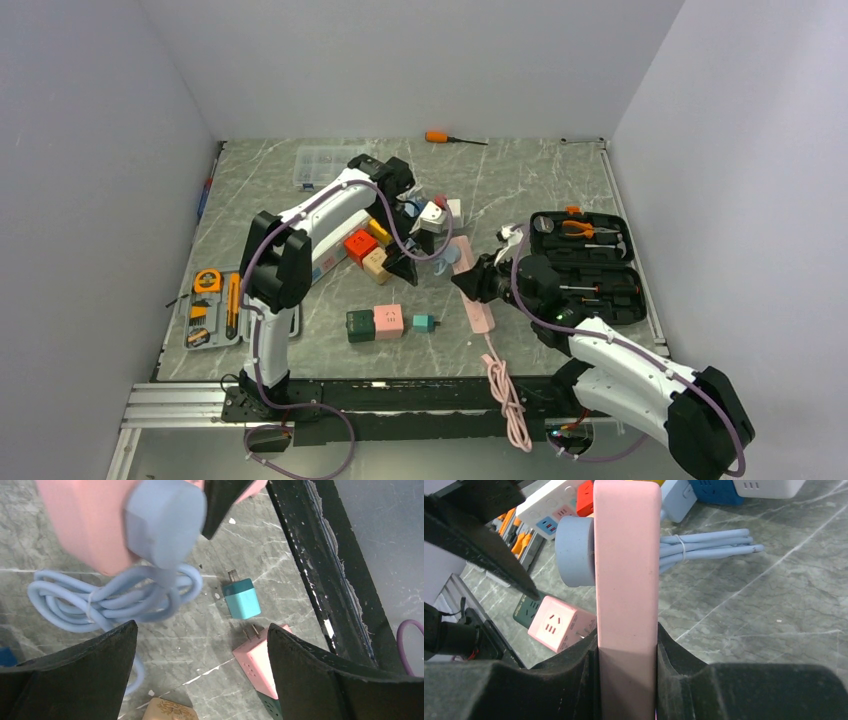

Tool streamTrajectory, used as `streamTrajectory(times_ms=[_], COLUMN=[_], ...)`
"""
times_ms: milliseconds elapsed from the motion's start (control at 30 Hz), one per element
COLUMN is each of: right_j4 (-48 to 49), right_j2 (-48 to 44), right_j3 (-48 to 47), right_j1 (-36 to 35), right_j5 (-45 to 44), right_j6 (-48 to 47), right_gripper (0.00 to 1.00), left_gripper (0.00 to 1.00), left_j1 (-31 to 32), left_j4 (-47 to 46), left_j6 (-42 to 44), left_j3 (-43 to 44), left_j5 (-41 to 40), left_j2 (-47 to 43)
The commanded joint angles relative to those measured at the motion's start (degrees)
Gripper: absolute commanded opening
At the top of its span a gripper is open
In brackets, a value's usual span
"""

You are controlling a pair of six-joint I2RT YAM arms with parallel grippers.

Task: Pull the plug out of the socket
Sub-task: Remove the plug from the socket.

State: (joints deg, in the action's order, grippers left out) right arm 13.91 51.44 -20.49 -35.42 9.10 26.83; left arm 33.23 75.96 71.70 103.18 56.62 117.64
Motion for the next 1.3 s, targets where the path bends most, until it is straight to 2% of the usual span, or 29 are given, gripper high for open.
streamTrajectory(times_ms=[0, 200, 367, 467, 533, 633, 733, 867, 1000, 1267], right_j4=[8.16, 6.55, 5.34, 4.90, 5.14, 4.94, 5.09, 5.86, 5.45, 6.27], right_j2=[-1.02, -2.75, -3.32, -3.52, -3.69, -4.13, -4.68, -4.99, -5.36, -5.52], right_j3=[-3.60, -3.60, -4.83, -5.47, -5.59, -5.85, -5.81, -6.00, -6.49, -6.75], right_j1=[-2.98, -3.93, -3.95, -3.97, -3.97, -3.91, -3.90, -3.91, -4.00, -3.91], right_j5=[0.42, 1.80, 3.16, 3.91, 4.20, 4.59, 5.06, 5.91, 6.32, 6.38], right_j6=[-3.11, -4.27, -5.60, -6.04, -6.04, -6.71, -7.49, -8.42, -9.90, -11.89], right_gripper=[0.00, 0.00, 0.00, 0.00, 0.00, 0.00, 0.00, 0.00, 0.00, 0.00], left_gripper=[0.99, 1.00, 0.99, 0.99, 0.99, 0.99, 0.99, 0.99, 0.99, 0.99], left_j1=[-0.20, -2.19, -2.29, -1.83, -1.88, -0.97, 1.34, 2.80, 3.06, 3.59], left_j4=[-4.16, -1.34, 4.09, 13.66, 14.51, 14.38, 13.62, 10.34, 14.17, 13.74], left_j6=[-4.69, -1.36, 7.40, 12.94, 13.63, 19.23, 22.74, 21.20, 22.25, 21.76], left_j3=[2.03, 4.70, 3.38, 11.89, 17.34, 17.38, 13.89, 10.15, 12.44, 14.07], left_j5=[1.25, 3.32, 7.38, 3.55, -1.53, -7.56, -7.69, -3.66, -0.78, 2.11], left_j2=[-2.28, -3.57, -6.58, -5.01, -4.48, -5.86, -6.95, -5.76, -1.15, 2.89])
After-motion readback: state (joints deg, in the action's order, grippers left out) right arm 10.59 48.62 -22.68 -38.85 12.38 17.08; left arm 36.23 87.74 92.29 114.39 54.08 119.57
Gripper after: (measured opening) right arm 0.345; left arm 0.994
